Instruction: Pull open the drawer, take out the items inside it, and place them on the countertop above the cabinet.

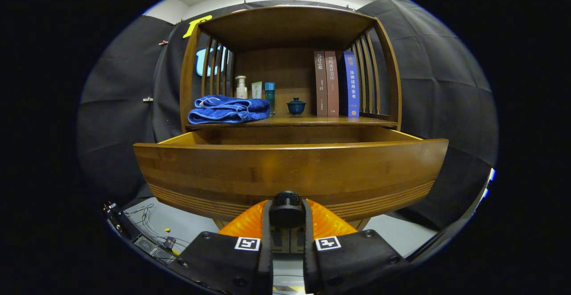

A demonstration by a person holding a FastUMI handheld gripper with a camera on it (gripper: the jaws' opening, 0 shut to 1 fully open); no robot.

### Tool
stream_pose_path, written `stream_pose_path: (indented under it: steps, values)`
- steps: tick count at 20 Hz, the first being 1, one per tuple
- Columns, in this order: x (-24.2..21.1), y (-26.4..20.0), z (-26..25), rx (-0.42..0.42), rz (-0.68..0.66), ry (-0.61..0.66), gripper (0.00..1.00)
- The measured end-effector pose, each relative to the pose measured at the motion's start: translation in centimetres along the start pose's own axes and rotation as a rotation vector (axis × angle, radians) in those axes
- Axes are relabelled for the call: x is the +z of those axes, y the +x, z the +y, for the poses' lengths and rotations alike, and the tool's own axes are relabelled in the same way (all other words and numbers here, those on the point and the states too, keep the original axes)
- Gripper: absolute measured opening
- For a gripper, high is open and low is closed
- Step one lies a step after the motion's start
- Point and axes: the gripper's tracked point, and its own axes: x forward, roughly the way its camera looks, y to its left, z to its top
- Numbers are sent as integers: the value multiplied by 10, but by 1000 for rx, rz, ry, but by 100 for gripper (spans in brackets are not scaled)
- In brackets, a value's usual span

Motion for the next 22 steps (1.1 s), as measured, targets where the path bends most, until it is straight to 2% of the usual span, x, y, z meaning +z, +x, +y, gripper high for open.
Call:
stream_pose_path:
  steps: [8,10,12,13,16,22]
  values:
    - [-7,-10,-1,-12,2,12,30]
    - [-8,-11,0,-3,10,22,33]
    - [-5,-15,-1,10,18,39,44]
    - [-2,-21,-3,12,15,52,53]
    - [22,-36,-8,30,7,76,100]
    - [82,-39,-12,58,116,112,99]
